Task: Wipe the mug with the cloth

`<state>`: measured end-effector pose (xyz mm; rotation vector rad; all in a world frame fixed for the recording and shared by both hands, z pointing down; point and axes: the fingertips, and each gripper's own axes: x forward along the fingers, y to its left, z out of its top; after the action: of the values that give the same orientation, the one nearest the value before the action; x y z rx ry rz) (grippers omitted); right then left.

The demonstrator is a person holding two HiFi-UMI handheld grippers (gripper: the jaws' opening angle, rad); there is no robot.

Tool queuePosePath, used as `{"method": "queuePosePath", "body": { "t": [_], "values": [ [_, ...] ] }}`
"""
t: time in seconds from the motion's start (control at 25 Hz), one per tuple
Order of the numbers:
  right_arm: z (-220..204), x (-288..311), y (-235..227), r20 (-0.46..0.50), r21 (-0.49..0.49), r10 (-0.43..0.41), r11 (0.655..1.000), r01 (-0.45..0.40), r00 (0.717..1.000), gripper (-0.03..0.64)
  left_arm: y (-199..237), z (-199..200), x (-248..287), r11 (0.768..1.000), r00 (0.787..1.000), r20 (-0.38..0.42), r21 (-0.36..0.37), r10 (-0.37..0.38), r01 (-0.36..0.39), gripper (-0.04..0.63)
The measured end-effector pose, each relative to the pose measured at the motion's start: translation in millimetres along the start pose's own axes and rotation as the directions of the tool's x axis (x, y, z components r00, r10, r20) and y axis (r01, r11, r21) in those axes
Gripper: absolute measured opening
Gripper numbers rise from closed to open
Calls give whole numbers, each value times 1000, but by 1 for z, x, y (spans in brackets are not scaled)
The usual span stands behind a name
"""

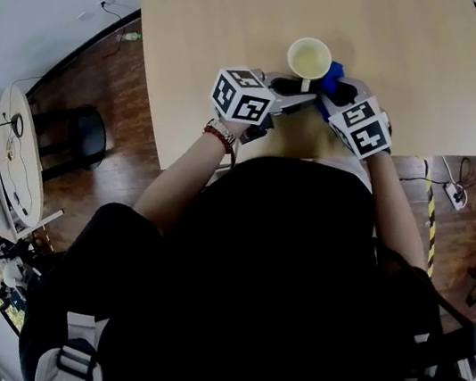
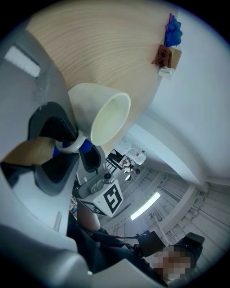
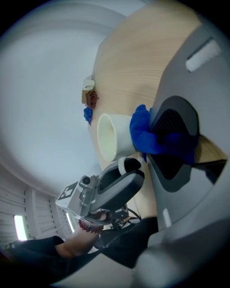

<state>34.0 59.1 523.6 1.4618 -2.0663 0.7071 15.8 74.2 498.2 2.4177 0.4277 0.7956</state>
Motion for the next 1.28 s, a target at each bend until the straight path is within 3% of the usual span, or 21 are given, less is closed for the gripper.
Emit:
{"method": "queuePosePath", "body": {
  "t": [0.28,0.4,0.52,0.68,0.76,0.84,0.92,0.96,1.0,1.08,1.12,1.16,1.2,1.28],
  "values": [
    [-1,-10,-7,-28,-37,-50,998,49,998,140,-7,0,-10,1000,997,75,15,-27,26,150],
    [0,-17,-13,-27,-21,-49,999,49,998,216,-11,0,-18,997,991,109,14,-80,79,240],
    [-5,-22,-20,-48,15,-36,999,37,998,279,-12,-2,-24,993,984,132,14,-118,118,267],
    [2,-42,-30,-16,77,-57,995,58,998,284,-14,-2,-28,977,958,218,-58,-189,206,298],
    [11,-52,-33,16,107,-68,992,66,998,284,-10,-3,-28,988,964,226,-26,-142,152,226],
    [18,-58,-35,31,108,-84,991,80,996,284,-5,-7,-32,993,987,164,117,0,-20,224],
    [21,-61,-36,37,102,-94,991,90,995,284,1,-12,-38,953,980,132,244,152,-180,230],
    [22,-61,-37,39,103,-95,991,91,995,284,5,-15,-41,916,968,125,315,219,-248,230],
    [23,-61,-36,41,106,-93,990,88,995,284,9,-18,-43,861,950,122,401,288,-312,232],
    [24,-58,-35,42,109,-85,991,80,996,284,17,-22,-48,701,899,123,585,420,-408,243],
    [24,-57,-34,43,109,-83,991,78,996,284,20,-21,-51,631,874,132,643,468,-435,250],
    [25,-56,-33,48,111,-85,991,79,995,284,23,-20,-54,597,856,146,659,496,-458,251],
    [27,-57,-33,58,117,-89,990,82,994,284,25,-18,-60,600,846,167,636,506,-485,260],
    [37,-61,-35,98,133,-106,987,92,990,284,27,-11,-80,657,836,227,530,501,-537,267]
  ]
}}
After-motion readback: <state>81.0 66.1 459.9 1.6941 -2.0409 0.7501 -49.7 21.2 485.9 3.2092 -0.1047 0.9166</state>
